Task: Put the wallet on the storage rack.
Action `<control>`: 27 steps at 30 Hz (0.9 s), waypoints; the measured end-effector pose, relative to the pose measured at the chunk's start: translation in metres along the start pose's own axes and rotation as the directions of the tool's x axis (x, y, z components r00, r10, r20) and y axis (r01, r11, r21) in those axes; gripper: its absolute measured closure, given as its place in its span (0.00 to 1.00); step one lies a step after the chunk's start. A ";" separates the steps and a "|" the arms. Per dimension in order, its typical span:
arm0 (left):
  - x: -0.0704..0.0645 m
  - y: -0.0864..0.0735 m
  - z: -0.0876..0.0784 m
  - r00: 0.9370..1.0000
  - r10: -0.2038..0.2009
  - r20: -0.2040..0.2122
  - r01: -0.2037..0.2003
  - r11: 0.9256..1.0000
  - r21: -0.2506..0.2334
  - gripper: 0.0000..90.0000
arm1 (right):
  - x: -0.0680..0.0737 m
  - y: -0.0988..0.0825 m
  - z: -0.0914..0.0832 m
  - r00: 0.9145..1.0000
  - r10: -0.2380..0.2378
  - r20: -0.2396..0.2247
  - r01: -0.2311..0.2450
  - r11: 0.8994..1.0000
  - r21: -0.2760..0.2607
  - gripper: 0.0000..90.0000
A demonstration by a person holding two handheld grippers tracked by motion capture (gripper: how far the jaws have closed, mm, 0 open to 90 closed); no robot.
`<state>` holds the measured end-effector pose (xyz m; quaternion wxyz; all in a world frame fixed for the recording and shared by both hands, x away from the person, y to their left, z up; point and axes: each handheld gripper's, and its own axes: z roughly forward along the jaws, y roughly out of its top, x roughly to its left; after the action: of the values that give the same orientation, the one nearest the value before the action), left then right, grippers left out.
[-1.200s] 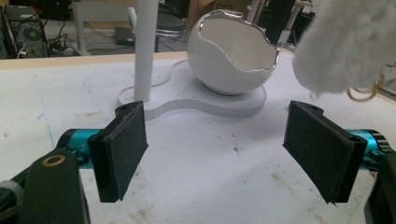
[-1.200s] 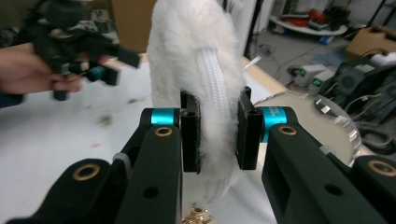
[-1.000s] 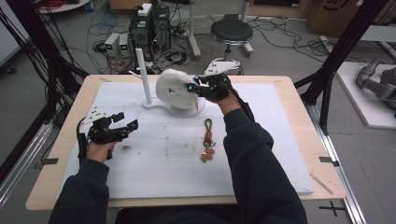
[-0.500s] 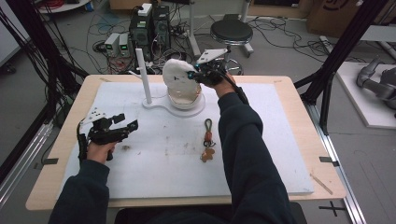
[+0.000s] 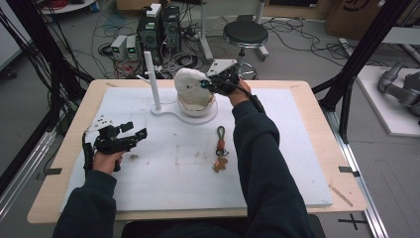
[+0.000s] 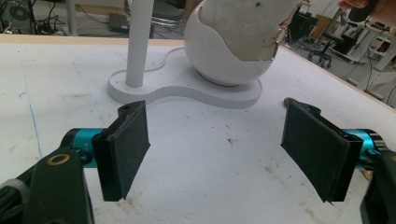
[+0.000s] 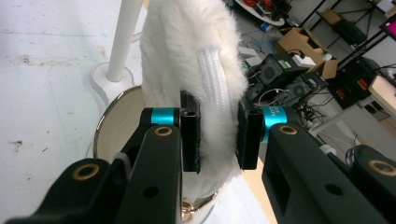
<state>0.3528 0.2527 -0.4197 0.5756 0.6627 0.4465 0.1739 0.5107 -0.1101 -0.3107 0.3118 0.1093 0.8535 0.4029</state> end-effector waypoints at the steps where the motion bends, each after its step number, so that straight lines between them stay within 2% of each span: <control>1: 0.000 0.000 0.000 1.000 0.000 -0.001 0.000 1.000 -0.001 0.25 | 0.001 0.001 0.002 1.000 0.010 -0.006 -0.010 1.000 0.002 0.84; 5: 0.001 -0.001 0.001 1.000 -0.003 0.001 0.003 1.000 0.002 0.26 | 0.002 0.007 0.009 1.000 0.005 -0.009 -0.005 1.000 0.000 0.85; 8: 0.000 -0.001 0.001 1.000 -0.003 0.002 0.003 1.000 0.002 0.26 | 0.001 0.008 0.013 1.000 0.029 -0.004 -0.029 0.999 -0.015 0.84; 17: 0.000 -0.001 0.001 1.000 -0.003 0.003 0.003 1.000 0.005 0.26 | -0.006 0.011 0.013 0.999 0.032 0.011 -0.031 0.999 -0.038 0.84; 22: 0.000 -0.001 0.001 1.000 -0.005 0.002 0.005 1.000 0.004 0.26 | -0.004 0.008 0.012 1.000 0.002 0.006 -0.002 1.000 0.012 0.84; 23: 0.001 -0.002 0.000 1.000 -0.006 0.003 0.006 1.000 0.006 0.26 | -0.003 0.005 0.013 0.999 -0.053 0.011 0.053 0.997 0.053 0.84; 24: 0.001 -0.002 0.000 1.000 -0.007 0.003 0.007 1.000 0.006 0.26 | -0.001 0.002 0.013 0.997 -0.079 0.008 0.078 0.994 0.078 0.84; 26: 0.001 -0.002 0.000 1.000 -0.007 0.003 0.007 1.000 0.005 0.26 | -0.001 -0.001 0.013 0.996 -0.094 0.003 0.093 0.991 0.093 0.84; 27: 0.001 -0.002 0.000 1.000 -0.006 0.003 0.006 1.000 0.006 0.26 | 0.001 -0.008 0.014 0.994 -0.105 -0.009 0.105 0.987 0.120 0.85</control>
<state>0.3524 0.2532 -0.4218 0.5748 0.6633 0.4481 0.1698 0.5194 -0.1066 -0.3240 0.3242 0.0821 0.8812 0.3340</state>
